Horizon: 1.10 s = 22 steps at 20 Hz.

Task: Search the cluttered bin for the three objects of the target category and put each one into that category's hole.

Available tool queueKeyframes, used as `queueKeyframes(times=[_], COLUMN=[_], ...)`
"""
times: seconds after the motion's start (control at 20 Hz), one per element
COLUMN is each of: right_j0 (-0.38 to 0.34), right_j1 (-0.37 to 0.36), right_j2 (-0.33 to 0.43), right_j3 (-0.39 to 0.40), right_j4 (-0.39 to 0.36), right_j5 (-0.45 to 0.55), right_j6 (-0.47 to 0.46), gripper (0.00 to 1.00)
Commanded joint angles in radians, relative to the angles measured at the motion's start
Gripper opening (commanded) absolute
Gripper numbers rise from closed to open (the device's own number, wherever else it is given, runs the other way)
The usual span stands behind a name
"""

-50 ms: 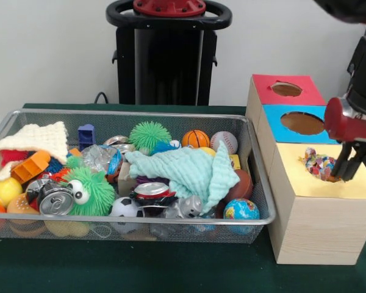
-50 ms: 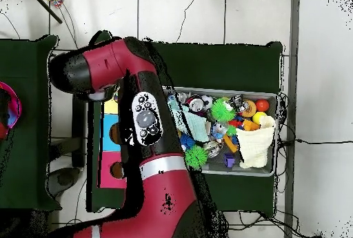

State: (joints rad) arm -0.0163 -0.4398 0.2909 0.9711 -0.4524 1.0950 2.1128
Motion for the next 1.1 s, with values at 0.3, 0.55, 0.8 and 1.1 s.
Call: queueKeyframes(times=[0.3, 0.55, 0.8, 1.1], right_j0=[-0.041, -0.03, -0.017, 0.0], right_j1=[-0.07, -0.099, -0.124, -0.091], right_j2=[0.043, 0.022, -0.002, -0.023], right_j3=[0.048, 0.085, 0.119, 0.104], right_j4=[-0.011, 0.012, -0.004, -0.049], right_j5=[-0.158, -0.022, 0.011, 0.0], right_j6=[-0.145, -0.167, -0.165, -0.159], gripper=[0.0, 0.0, 0.0, 0.0])
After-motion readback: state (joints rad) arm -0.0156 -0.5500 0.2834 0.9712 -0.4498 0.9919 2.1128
